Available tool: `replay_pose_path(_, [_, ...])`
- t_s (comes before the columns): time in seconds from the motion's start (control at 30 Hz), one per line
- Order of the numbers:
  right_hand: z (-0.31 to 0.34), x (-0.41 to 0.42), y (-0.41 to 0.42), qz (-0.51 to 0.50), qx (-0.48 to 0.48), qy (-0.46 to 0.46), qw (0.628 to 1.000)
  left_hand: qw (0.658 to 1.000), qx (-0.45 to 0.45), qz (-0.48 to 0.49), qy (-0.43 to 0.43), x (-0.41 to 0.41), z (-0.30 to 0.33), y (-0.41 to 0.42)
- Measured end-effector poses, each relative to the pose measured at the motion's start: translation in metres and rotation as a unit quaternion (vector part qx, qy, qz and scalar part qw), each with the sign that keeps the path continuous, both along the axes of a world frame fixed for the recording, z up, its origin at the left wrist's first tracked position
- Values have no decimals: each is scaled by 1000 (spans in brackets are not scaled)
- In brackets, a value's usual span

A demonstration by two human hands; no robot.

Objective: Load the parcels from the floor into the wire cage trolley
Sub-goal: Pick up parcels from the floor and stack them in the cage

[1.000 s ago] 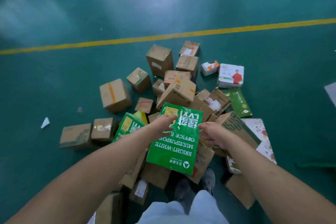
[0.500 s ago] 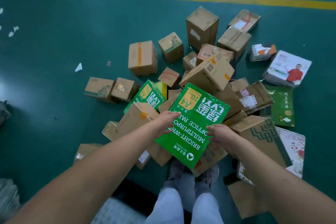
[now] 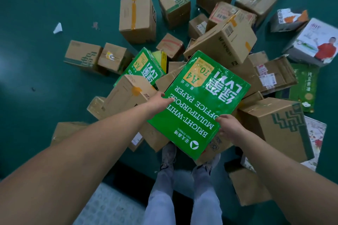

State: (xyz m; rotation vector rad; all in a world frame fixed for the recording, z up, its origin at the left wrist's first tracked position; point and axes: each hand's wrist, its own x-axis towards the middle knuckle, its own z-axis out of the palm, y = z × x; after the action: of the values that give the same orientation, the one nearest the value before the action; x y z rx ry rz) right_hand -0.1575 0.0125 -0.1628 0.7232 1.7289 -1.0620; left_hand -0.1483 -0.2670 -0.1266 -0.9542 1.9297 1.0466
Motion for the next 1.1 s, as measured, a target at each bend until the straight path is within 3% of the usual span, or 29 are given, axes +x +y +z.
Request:
replay_pose_path(0.27, [-48,34,-23,-21,46,3,999,1000,13,-23,12,15,-64,-39])
replay_pose_path(0.63, [-34,33,-53,-26,48,25,998,997,40,-62,32,8,-59,-45])
replay_pose_path(0.9, [-17,12,-105,2,24,49,999,997,60,-20,42,12,-49,-67])
replay_pose_path(1.1, [-27,9,-182,75,6,67,995,997,46,39,41,45,-57,-127])
